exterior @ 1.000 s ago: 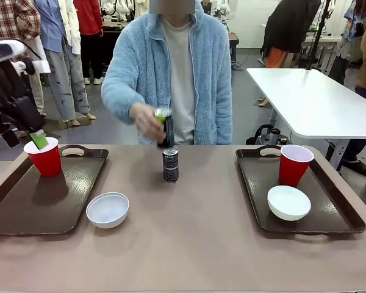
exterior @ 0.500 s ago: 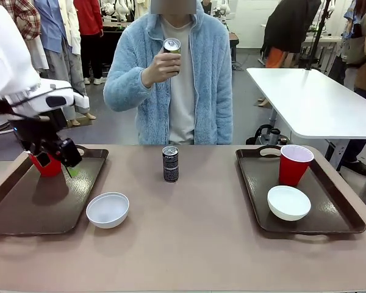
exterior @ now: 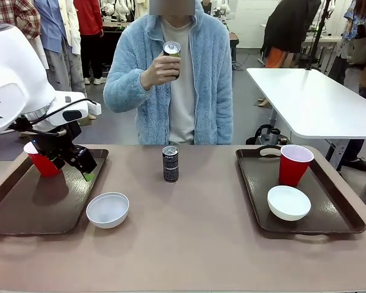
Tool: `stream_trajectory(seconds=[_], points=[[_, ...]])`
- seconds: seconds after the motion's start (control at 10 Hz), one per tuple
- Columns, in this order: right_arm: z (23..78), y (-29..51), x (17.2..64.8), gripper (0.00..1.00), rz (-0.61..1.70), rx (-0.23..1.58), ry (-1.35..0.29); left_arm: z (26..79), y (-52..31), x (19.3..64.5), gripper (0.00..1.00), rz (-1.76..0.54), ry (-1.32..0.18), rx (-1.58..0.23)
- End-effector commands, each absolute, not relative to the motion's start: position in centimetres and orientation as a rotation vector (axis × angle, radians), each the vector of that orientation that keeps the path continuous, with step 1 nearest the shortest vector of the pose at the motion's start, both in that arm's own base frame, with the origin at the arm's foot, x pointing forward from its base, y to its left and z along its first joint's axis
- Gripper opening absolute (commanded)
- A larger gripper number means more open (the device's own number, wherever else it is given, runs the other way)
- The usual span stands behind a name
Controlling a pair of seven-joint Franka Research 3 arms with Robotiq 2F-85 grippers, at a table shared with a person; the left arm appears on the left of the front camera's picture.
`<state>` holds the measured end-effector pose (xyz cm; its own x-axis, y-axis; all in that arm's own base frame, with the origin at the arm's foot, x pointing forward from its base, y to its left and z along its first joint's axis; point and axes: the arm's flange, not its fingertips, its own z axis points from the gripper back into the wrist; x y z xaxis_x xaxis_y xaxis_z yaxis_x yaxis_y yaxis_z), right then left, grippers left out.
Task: Prepare tableware on both trays.
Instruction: Pick up a Picnic Bowl from the table and place it on a Handle tray.
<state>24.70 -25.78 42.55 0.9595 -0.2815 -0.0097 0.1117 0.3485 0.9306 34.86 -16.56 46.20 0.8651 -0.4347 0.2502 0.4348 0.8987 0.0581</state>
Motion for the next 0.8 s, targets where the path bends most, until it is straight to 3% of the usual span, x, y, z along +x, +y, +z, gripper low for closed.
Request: stream_trajectory(seconds=[0.0, 0.3, 0.6, 0.7], points=[[43.4, -26.0, 23.8, 1.00, -0.243, 1.185, -0.192, 46.2, -16.5, 34.8, 1.00, -0.454, -0.260, 0.002], [43.4, -26.0, 23.8, 1.00, -0.243, 1.185, -0.192, 46.4, -15.1, 34.0, 1.00, -0.482, -0.237, -0.049], [43.4, -26.0, 23.8, 1.00, -0.243, 1.185, -0.192, 51.3, -9.8, 23.5, 1.00, -0.682, -0.193, -0.117], [43.4, -26.0, 23.8, 1.00, -0.243, 1.185, -0.192, 51.4, -9.2, 22.5, 1.00, -0.707, -0.185, -0.113]])
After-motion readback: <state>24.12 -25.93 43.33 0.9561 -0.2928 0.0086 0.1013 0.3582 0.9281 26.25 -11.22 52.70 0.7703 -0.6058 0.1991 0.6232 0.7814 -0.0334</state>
